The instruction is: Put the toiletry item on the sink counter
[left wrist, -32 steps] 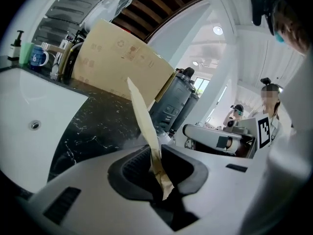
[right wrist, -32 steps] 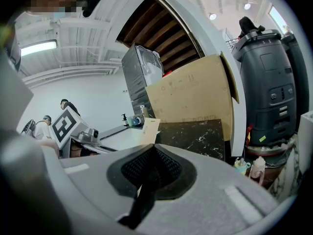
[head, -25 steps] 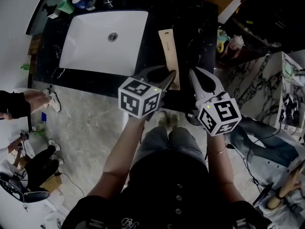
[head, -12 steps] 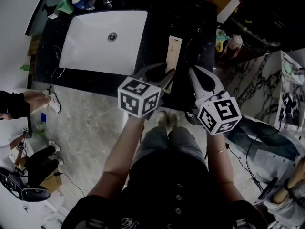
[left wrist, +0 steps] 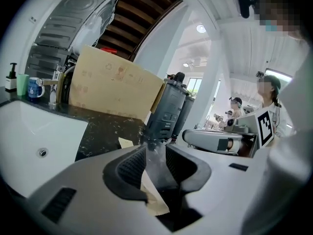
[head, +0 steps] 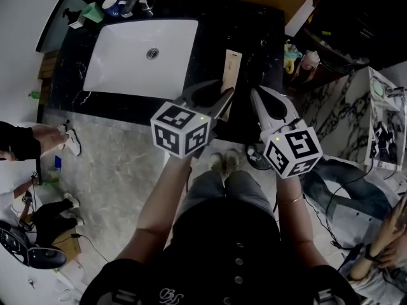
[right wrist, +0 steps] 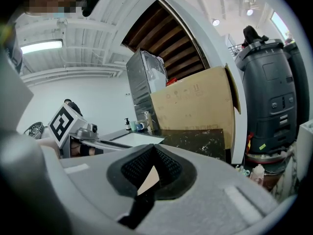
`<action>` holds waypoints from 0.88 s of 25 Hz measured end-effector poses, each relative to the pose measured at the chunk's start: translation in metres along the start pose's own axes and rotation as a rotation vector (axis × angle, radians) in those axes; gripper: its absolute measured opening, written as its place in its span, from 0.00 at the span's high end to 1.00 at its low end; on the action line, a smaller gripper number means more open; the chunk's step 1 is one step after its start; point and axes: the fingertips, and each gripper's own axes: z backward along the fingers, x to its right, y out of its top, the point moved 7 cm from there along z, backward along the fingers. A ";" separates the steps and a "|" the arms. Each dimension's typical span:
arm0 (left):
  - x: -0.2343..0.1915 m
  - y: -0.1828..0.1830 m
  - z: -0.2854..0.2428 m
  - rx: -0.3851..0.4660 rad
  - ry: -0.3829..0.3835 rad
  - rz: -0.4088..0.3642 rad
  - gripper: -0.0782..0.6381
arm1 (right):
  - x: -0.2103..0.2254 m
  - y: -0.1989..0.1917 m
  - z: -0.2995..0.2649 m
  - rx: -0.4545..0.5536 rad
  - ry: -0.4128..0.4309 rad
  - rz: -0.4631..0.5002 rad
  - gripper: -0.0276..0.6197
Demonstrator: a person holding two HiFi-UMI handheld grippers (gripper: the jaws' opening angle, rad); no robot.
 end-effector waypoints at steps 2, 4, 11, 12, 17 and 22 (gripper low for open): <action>0.006 0.006 0.006 0.020 -0.012 -0.016 0.73 | -0.005 0.006 0.004 0.013 0.001 0.013 0.95; 0.013 0.012 0.011 0.039 -0.021 -0.031 0.73 | -0.010 0.011 0.008 0.025 0.002 0.027 0.95; 0.032 0.027 0.029 0.109 -0.044 -0.085 0.73 | -0.023 0.033 0.020 0.076 0.003 0.087 0.95; 0.035 0.030 0.032 0.121 -0.048 -0.090 0.73 | -0.025 0.037 0.022 0.089 0.002 0.097 0.95; 0.050 0.047 0.044 0.187 -0.074 -0.118 0.73 | -0.034 0.054 0.032 0.153 0.003 0.128 0.95; 0.063 0.056 0.058 0.245 -0.093 -0.143 0.73 | -0.048 0.060 0.041 0.176 0.039 0.142 0.95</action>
